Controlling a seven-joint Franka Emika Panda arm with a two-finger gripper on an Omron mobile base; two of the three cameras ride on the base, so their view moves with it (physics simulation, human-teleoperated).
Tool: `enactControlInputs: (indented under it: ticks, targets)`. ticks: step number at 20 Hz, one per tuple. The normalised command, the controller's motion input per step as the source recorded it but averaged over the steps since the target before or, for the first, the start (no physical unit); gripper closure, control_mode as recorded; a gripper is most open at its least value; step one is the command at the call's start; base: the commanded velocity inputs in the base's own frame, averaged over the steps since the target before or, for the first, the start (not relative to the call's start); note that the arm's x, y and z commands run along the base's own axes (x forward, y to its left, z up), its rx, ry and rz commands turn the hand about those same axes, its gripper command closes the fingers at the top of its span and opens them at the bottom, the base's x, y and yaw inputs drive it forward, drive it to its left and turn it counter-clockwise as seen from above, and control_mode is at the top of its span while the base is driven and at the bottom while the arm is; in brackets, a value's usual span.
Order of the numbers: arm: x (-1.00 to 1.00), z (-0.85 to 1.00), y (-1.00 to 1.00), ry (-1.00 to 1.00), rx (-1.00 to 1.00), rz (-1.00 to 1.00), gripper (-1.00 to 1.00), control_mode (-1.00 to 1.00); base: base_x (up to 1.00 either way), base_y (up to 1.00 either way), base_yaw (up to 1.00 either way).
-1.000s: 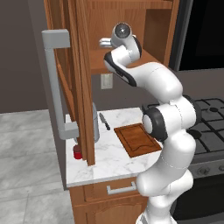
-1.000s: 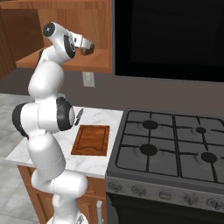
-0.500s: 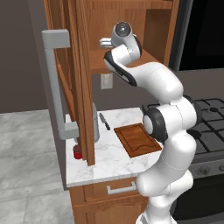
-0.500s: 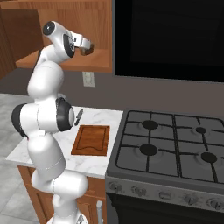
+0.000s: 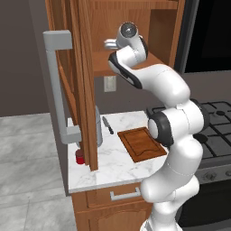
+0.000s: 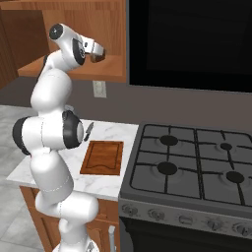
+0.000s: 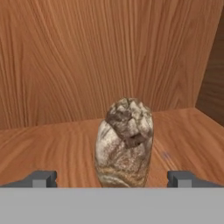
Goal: Pick the bread, place it on the cutting board, pick the jam, place it on the counter, and close the cabinet.
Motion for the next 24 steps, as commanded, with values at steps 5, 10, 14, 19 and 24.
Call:
enactControlInputs:
  ticks: [5,10,14,19,24]
  targets:
    - [0.00,-0.13,-0.18,0.00,0.00,0.00,-1.00,-1.00,0.00,0.00,0.00]
    - [0.00,-0.17,-0.12,0.00,0.00,0.00,-1.00,-1.00,0.00,0.00,0.00]
    - [0.00,-0.20,-0.03,0.00,0.00,0.00,-1.00,-1.00,0.00,0.00,0.00]
    - [0.03,-0.10,0.00,0.00,0.00,0.00,-1.00,-1.00,0.00,0.00,0.00]
    - [0.05,0.00,0.00,0.00,0.00,0.00,-1.00,-1.00,0.00,0.00,0.00]
